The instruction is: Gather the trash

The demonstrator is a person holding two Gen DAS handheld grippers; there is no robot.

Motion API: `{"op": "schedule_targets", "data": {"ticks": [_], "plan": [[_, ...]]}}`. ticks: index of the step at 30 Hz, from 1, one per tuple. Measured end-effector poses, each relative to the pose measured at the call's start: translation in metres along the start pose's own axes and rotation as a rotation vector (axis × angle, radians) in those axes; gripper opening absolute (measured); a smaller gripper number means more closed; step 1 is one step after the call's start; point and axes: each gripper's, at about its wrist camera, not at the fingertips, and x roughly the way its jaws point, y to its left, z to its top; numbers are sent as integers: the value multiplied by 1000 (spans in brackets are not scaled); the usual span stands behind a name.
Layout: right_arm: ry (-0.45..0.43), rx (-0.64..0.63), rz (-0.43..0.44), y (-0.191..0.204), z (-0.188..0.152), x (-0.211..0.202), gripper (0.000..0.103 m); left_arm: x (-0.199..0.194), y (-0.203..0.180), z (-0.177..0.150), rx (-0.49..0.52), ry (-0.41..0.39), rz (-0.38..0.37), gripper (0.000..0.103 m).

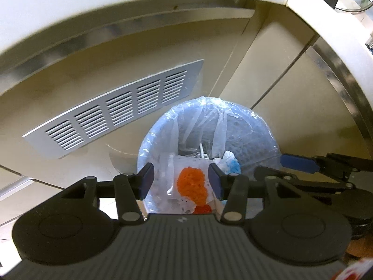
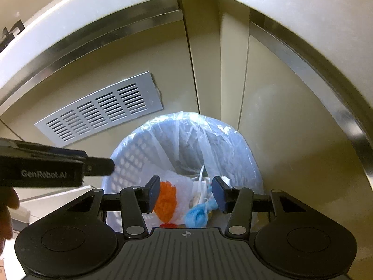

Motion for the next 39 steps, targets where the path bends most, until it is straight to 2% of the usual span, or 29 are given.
{"op": "schedule_targets", "data": {"ticks": [3, 4, 6, 8, 14, 16, 17, 19, 25, 28, 31, 36, 39], "plan": [[-1, -5, 9, -1, -1, -12, 50, -17, -1, -2, -3, -32, 11, 60], [-3, -5, 14, -1, -1, -17, 50, -25, -1, -3, -3, -46, 15, 66], [-7, -7, 27, -1, -1, -27, 50, -41, -3, -5, 0, -79, 27, 70], [-15, -10, 44, 1, 0, -39, 50, -58, -5, -7, -3, -105, 32, 80], [-77, -24, 62, 11, -2, -79, 51, -102, -8, -10, -6, -197, 45, 90], [-105, -11, 42, 15, -4, -93, 57, -111, -8, -9, 8, -209, 25, 96], [-119, -1, 25, 18, -5, -100, 65, -115, -8, -9, 25, -213, 14, 97], [-152, 32, -8, 24, -9, -113, 70, -122, -7, -8, 70, -224, -9, 97], [-248, 204, -176, 60, -33, -147, 71, -141, 7, -5, 182, -208, -131, 97], [-278, 310, -249, 83, -46, -166, 71, -158, 11, -10, 259, -230, -128, 97], [-294, 350, -312, 104, -56, -179, 71, -172, 17, -14, 296, -236, -140, 96], [-316, 372, -346, 130, -61, -198, 71, -200, 24, -21, 330, -268, -126, 96], [-328, 361, -351, 137, -58, -207, 71, -210, 28, -22, 310, -302, -130, 96]]}}
